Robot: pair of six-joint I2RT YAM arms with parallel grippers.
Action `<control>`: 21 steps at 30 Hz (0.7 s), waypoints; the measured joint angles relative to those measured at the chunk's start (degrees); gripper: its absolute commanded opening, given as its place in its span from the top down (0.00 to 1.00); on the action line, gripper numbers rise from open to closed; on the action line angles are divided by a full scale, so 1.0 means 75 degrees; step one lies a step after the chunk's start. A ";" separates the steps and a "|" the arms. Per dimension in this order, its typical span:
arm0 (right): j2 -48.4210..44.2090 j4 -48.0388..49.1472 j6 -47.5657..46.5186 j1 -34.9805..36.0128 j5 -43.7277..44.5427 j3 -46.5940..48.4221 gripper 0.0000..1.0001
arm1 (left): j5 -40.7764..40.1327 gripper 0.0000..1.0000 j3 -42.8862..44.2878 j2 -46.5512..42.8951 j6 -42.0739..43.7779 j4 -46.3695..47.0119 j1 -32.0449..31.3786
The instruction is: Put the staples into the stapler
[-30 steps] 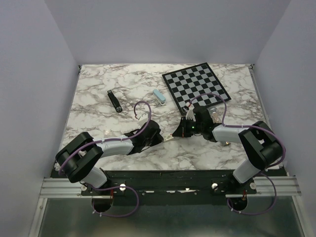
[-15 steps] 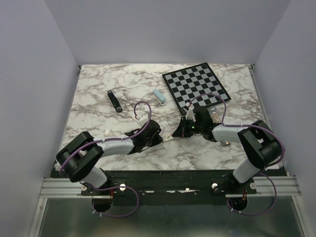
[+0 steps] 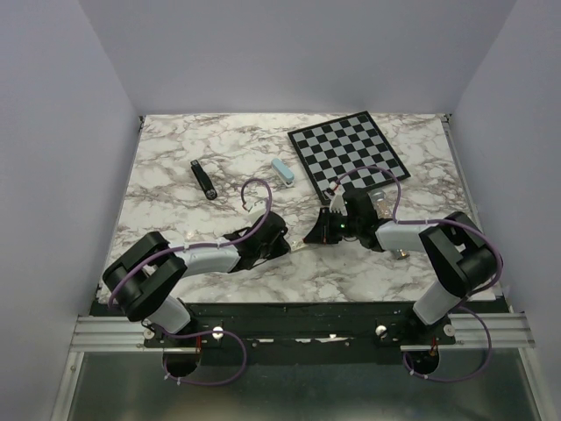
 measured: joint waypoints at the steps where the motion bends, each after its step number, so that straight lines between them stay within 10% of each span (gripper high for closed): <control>1: 0.0012 0.0009 0.0000 0.0000 0.0000 0.0000 0.77 | 0.0009 0.76 0.0023 0.0020 0.0023 -0.0012 0.0000; 21: 0.0344 0.0370 0.0058 -0.0093 -0.0128 0.0000 0.81 | 0.0119 0.85 0.0198 0.0163 0.0108 -0.0073 0.0003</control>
